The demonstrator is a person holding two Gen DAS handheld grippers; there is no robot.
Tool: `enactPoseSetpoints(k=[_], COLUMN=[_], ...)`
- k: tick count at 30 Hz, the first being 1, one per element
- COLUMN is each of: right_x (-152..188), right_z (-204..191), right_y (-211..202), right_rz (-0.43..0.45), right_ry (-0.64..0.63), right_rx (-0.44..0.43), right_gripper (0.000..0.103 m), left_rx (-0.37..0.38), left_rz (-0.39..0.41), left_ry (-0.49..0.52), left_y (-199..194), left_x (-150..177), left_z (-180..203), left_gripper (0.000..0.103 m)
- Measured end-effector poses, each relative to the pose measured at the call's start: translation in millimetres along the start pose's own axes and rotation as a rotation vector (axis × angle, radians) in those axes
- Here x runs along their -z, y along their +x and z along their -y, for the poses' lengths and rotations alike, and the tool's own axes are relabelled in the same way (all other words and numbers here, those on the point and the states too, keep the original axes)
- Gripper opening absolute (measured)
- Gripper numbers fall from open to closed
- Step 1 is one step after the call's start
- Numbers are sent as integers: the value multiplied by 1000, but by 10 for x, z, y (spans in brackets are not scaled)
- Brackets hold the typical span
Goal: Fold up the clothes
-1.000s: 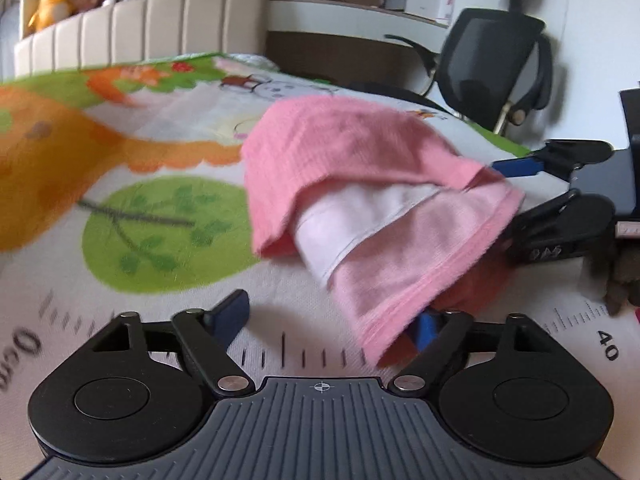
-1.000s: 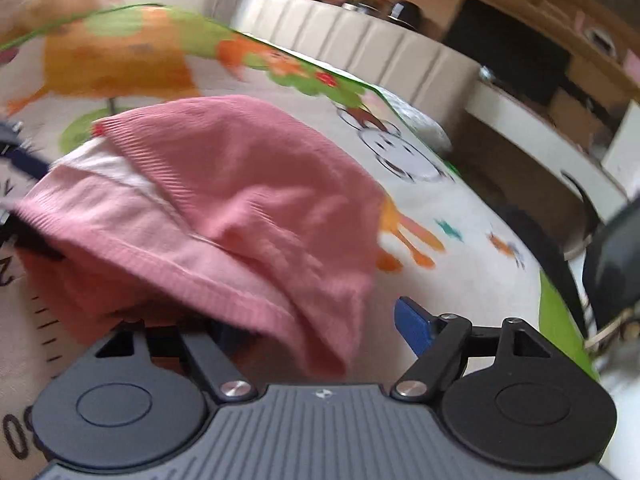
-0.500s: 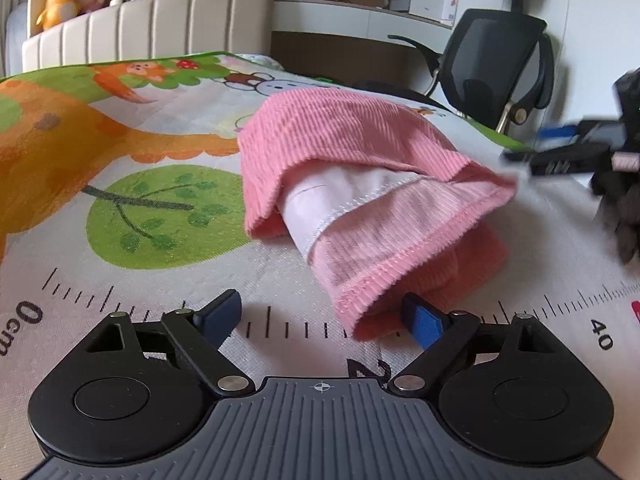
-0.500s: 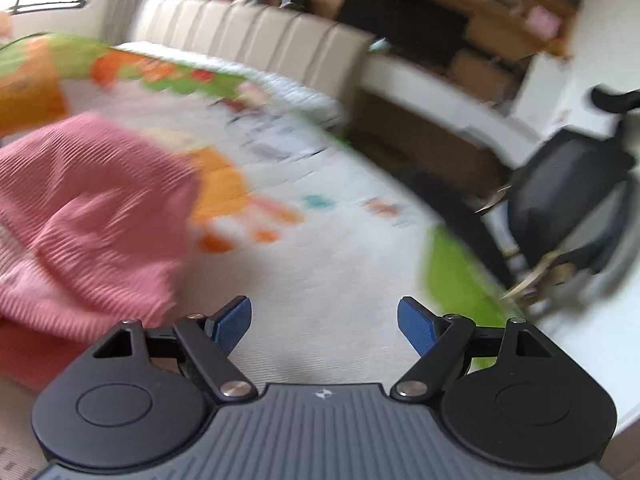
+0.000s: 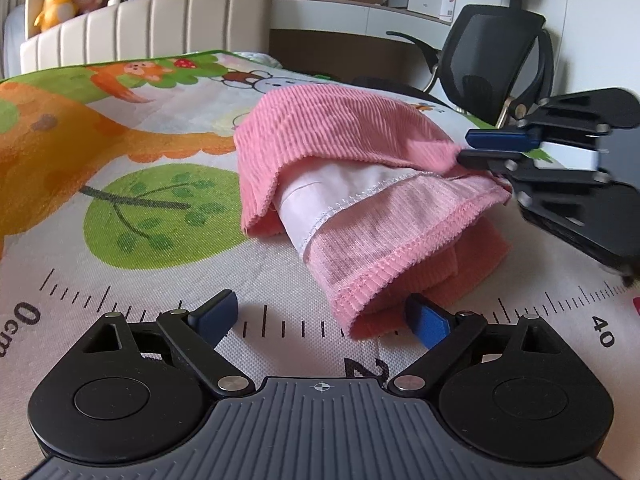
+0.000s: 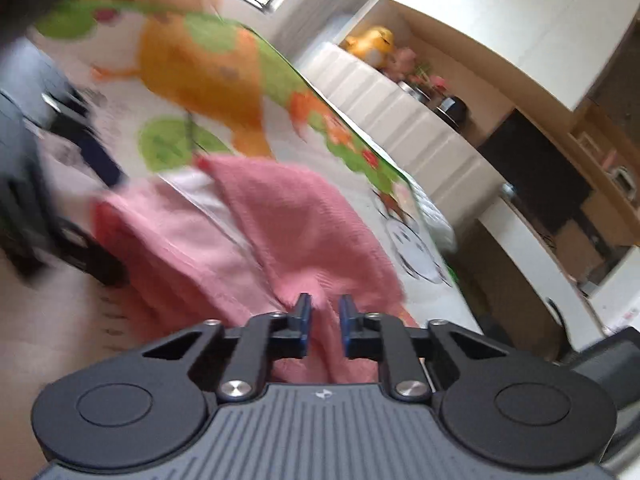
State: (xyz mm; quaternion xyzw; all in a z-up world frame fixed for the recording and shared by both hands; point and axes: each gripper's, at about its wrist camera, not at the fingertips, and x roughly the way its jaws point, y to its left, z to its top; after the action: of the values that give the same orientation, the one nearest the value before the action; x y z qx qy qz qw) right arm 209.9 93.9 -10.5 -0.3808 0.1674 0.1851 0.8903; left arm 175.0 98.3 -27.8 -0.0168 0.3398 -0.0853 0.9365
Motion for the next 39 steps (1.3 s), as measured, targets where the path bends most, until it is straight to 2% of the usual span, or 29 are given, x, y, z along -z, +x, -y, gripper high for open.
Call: enactPoseSetpoints(k=[2,4,6,9,10,11,13,15,17,19,22,25,27,29,33,34,37,39], right_x=[112,253,389,418,400,376,313,203,98,-17,-78,-62,-28,5,105,141,228,302], right_z=[152,280,342,227,154,73,-107,-313,-490,-609,-541,-402,-269,-141,37,91,361,527], right_y=[136,143,43,-224,-334,-449,-645,-681,-612,-427,-59,215,250,177,-58,-123,-145,-99], right_rz=[-76,-125,-149,-123,-89,-50,26,80,103,104,76,31,9,9,-3,-12,-52,-78], right_ry=[34,72,96,55,33,9,-44,-104,-155,-198,-214,-203,-124,-29,129,175,313,373], right_rx=[46,43,17,-20,-49,-82,-142,-187,-198,-168,-89,-6,-36,-123,-242,-259,-243,-193], right_gripper=[11,11,11,16,25,41,57,58,58,56,54,53,52,52,55,56,59,60], left_rx=[10,17,22,27,28,29,31,34,34,32,40,99,128,156,206,217,253,245], left_rz=[3,5,5,6,6,6,6,7,12,16,-12,-26,24,103,232,242,201,162], left_ry=[-11,-19,-22,-27,-29,-30,-31,-36,-49,-71,-112,-107,-86,-69,-105,-127,-152,-92], left_y=[-4,-4,-1,5,6,6,12,14,5,-12,-80,-278,-466,-626,-587,-485,-99,113], left_x=[2,3,2,2,1,1,-3,-6,-2,1,-25,-123,-250,-421,-730,-775,-828,-797], left_z=[-20,-32,-41,-56,-58,-59,-68,-79,-96,-129,-181,-168,-117,-62,45,66,210,339], left_gripper=[95,96,96,96,97,97,97,97,97,97,97,97,97,97,99,99,99,99])
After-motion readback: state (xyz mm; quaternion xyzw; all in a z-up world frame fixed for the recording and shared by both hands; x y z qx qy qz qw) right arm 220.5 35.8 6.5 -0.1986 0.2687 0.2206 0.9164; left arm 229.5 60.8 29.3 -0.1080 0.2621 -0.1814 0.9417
